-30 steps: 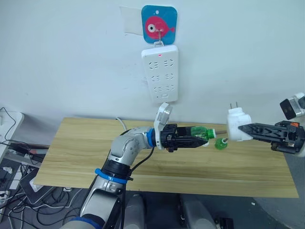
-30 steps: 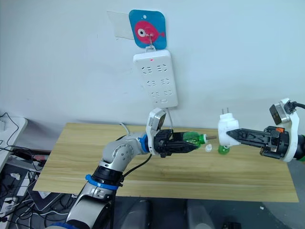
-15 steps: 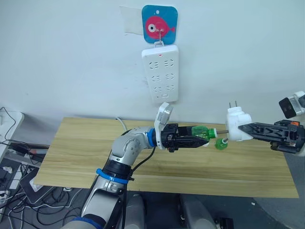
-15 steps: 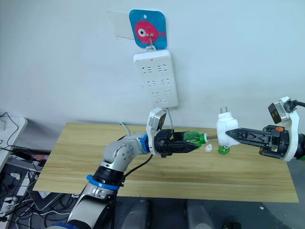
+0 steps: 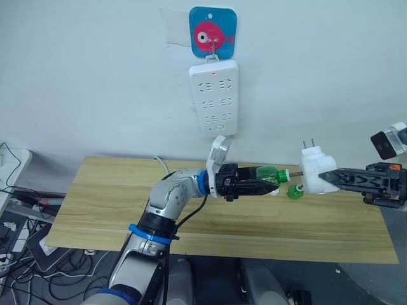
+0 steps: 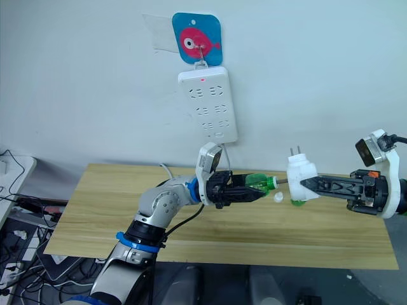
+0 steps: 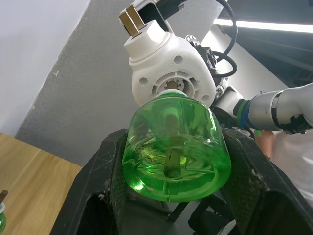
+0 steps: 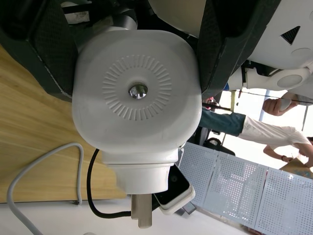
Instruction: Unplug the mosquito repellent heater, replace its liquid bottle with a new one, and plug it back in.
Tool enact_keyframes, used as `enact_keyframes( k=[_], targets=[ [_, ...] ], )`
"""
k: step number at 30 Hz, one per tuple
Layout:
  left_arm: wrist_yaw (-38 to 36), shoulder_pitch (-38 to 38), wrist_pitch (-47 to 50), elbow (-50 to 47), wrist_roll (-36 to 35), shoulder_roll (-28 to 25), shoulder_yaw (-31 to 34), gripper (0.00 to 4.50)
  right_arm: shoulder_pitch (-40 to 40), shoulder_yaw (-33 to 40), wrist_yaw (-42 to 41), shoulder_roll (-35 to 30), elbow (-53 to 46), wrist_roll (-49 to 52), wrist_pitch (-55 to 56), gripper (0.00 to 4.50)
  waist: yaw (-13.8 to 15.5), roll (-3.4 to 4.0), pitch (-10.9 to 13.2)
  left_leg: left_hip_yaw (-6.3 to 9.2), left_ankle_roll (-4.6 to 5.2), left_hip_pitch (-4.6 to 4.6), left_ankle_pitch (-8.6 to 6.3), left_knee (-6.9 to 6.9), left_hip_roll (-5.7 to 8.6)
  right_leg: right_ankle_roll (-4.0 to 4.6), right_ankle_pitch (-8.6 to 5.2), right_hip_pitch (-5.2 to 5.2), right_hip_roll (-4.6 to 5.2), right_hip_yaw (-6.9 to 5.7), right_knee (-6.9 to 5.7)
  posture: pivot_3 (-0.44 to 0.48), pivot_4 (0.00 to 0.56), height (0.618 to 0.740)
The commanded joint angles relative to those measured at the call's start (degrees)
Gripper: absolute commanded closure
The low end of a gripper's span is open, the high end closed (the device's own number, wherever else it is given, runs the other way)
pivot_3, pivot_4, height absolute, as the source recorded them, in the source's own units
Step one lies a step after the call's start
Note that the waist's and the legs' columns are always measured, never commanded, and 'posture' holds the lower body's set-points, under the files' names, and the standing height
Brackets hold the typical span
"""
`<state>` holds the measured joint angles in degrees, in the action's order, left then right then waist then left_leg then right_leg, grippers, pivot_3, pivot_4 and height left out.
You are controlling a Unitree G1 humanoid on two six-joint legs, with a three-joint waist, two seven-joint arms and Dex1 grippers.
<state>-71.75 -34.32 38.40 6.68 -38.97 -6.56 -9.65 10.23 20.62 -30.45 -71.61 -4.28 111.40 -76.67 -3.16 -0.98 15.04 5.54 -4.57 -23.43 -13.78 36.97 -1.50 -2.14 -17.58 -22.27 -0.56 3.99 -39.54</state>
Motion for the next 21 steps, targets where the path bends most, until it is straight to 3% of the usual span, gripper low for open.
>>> enact_keyframes(
  k=[1, 21],
  targets=[
    [-0.11, -0.54, -0.25, -1.88, -0.72, 0.71, -0.59, 2.21, 1.75, -0.32, 0.1, 0.57, -1.66, 1.6, 1.32, 1.53, 0.0, 0.0, 0.0, 0.0, 0.0, 0.0, 0.0, 0.0, 0.0, 0.0, 0.0, 0.0, 0.0, 0.0, 0.0, -0.078, 0.221, 0.74],
    [0.06, -1.13, -0.71, -1.51, -0.58, 1.73, -0.64, 2.21, 3.66, -2.02, 5.11, 4.21, -5.24, 1.6, 4.14, 1.53, 0.0, 0.01, 0.0, 0.02, 0.0, -0.01, 0.0, 0.0, 0.0, 0.0, 0.0, 0.0, 0.0, -0.02, 0.0, -0.077, 0.217, 0.74]
  ],
)
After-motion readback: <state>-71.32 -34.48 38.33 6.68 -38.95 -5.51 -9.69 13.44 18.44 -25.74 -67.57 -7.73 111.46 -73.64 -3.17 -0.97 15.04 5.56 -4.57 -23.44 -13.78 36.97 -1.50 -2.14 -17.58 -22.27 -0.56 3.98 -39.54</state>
